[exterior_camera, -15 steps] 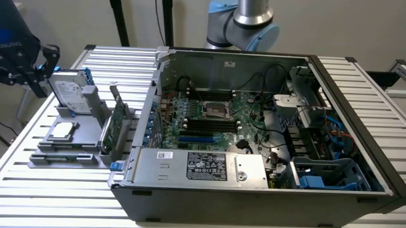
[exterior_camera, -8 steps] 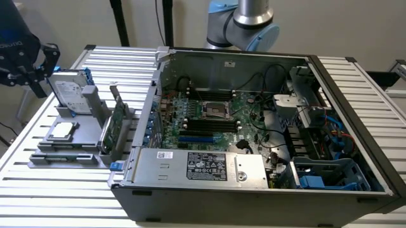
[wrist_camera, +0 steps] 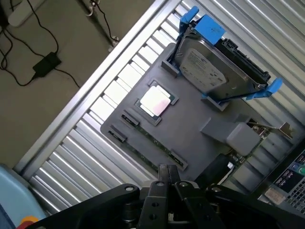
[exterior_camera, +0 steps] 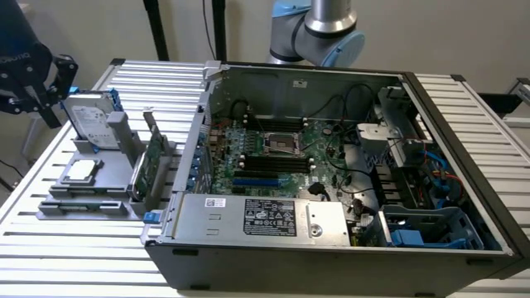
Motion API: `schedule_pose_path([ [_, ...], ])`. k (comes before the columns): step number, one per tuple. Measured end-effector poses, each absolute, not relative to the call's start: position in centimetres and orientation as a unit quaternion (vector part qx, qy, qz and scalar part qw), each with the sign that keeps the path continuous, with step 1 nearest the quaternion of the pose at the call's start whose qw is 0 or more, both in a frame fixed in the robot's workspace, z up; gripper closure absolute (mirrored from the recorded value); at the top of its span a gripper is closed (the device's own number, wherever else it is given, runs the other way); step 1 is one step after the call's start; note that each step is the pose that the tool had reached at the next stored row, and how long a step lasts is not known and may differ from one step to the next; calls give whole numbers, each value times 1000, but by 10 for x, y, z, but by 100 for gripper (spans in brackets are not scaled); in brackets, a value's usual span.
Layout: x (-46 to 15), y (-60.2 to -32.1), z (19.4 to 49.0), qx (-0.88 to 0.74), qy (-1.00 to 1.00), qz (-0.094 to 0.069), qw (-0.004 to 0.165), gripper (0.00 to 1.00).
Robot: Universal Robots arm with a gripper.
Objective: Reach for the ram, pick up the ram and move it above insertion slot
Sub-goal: 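Pick up the ram and move it above insertion slot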
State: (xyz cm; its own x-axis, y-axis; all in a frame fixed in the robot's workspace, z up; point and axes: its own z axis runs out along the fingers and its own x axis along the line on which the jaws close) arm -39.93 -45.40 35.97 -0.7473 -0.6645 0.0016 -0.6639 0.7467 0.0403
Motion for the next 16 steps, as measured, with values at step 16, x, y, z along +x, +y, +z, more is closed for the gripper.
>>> schedule_pose_path([
  [16, -399, -454, 360, 487, -873, -17, 10, 89],
])
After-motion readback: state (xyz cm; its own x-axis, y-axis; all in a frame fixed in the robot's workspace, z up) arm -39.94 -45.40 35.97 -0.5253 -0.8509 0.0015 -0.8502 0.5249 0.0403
